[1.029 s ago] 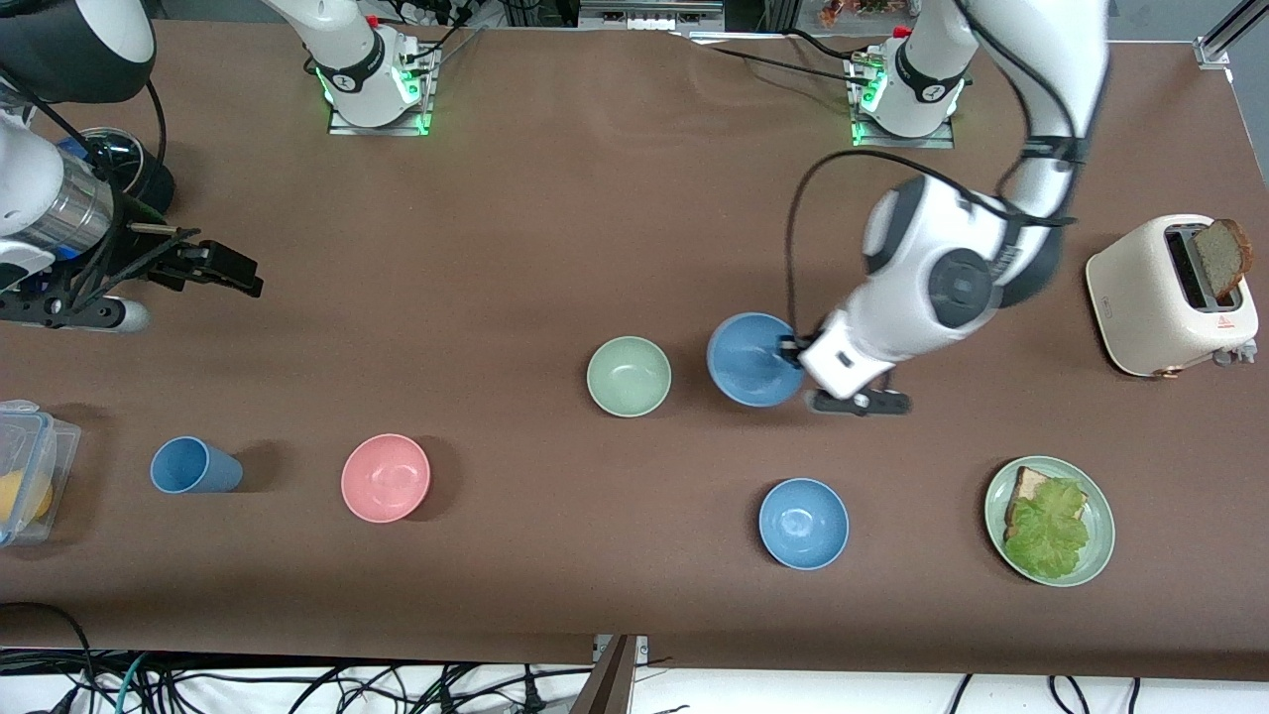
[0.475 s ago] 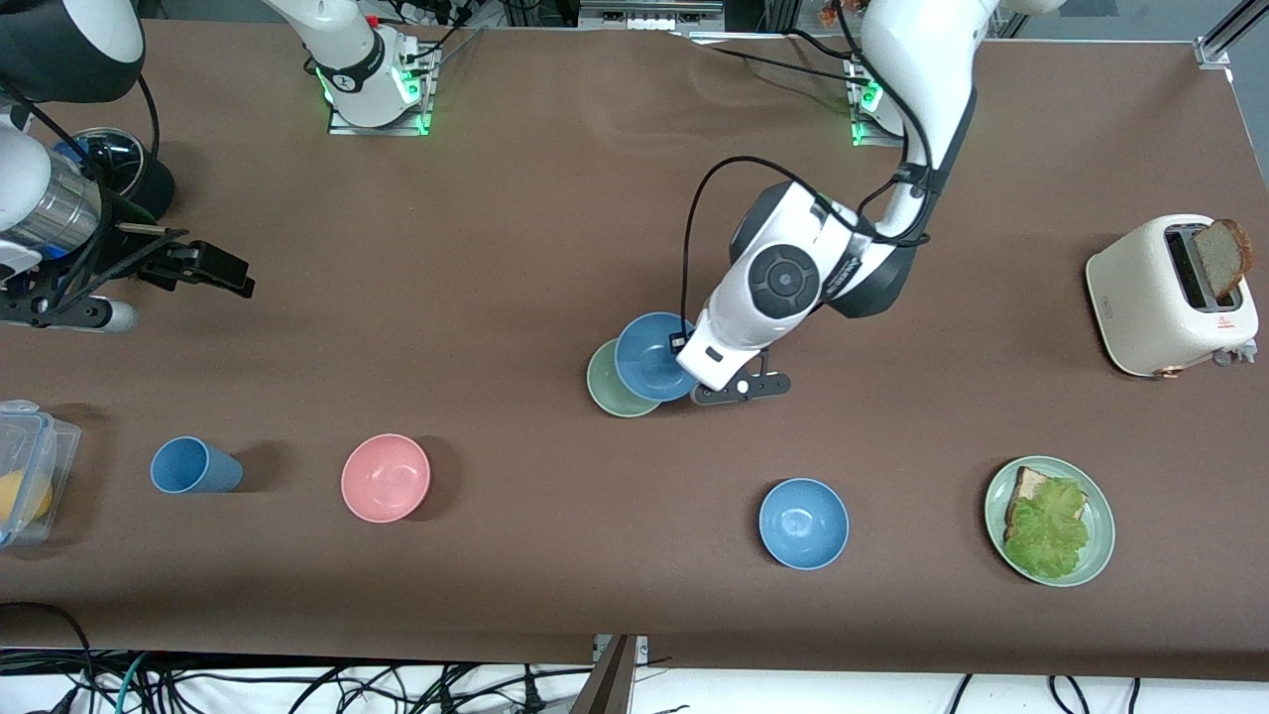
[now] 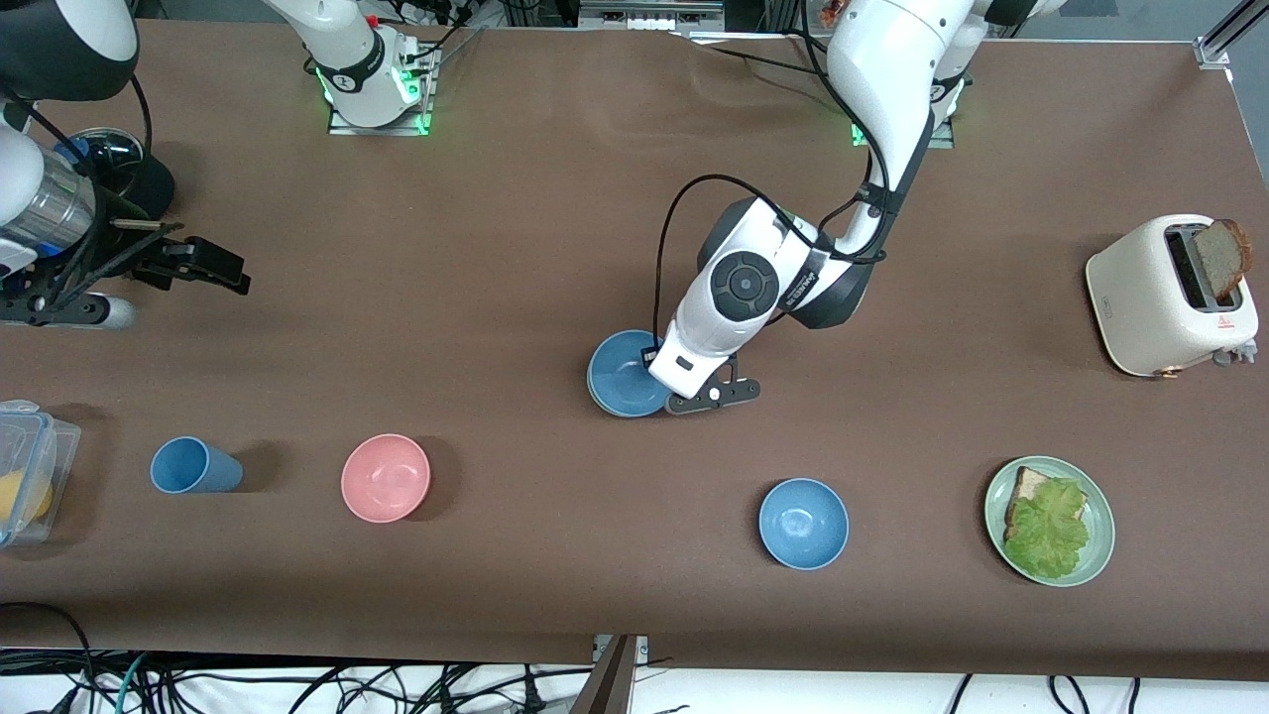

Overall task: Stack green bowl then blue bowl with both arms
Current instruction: 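Lower the blue bowl into the green bowl and open the left gripper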

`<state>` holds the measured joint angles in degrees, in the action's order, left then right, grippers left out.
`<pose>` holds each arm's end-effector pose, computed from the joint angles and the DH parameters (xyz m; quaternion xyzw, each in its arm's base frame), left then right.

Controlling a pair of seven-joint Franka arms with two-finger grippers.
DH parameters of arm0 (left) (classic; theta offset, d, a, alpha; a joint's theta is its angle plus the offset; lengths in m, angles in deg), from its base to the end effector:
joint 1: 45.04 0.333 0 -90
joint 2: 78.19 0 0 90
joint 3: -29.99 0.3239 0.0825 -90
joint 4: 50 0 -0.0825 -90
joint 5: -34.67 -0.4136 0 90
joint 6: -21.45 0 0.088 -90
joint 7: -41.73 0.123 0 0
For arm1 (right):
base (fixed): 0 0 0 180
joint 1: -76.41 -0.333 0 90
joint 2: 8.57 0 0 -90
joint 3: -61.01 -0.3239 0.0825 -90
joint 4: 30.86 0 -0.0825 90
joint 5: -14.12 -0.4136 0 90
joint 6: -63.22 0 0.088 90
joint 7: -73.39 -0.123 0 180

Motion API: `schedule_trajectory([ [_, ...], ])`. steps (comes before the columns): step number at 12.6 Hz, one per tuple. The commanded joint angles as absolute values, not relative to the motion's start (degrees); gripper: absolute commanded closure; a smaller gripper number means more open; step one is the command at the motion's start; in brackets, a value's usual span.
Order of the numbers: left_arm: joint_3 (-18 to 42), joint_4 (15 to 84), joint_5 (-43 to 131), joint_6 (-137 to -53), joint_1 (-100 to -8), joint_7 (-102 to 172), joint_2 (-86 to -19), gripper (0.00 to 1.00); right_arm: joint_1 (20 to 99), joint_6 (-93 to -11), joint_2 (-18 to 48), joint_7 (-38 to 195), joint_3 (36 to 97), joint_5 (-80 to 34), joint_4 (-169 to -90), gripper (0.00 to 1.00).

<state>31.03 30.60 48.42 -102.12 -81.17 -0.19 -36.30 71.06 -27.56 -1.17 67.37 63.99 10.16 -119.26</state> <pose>0.6147 -0.4505 0.2464 0.9880 0.1220 -0.0513 0.0798 0.6193 0.0358 0.5540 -0.9980 0.0337 0.0458 0.0279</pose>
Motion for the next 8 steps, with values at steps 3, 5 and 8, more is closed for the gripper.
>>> schedule_trajectory([
  [3, 32.36, 28.40, 49.00, -103.01, -82.57, -1.24, -34.69, 0.69, 71.57, -24.15, -2.51, 71.98, 66.99, 9.81, -118.84, 0.00],
  [5, 32.97, 27.96, 49.09, -102.92, -82.57, -1.33, -35.39, 0.17, 71.57, -23.97, -2.77, 71.72, 66.73, 9.98, -118.31, 0.00],
  [8, 34.02, 25.41, 49.61, -97.85, -82.05, -1.07, -37.05, 0.00, 71.14, -24.06, -2.69, 72.24, 66.29, 10.07, -118.31, 0.00],
])
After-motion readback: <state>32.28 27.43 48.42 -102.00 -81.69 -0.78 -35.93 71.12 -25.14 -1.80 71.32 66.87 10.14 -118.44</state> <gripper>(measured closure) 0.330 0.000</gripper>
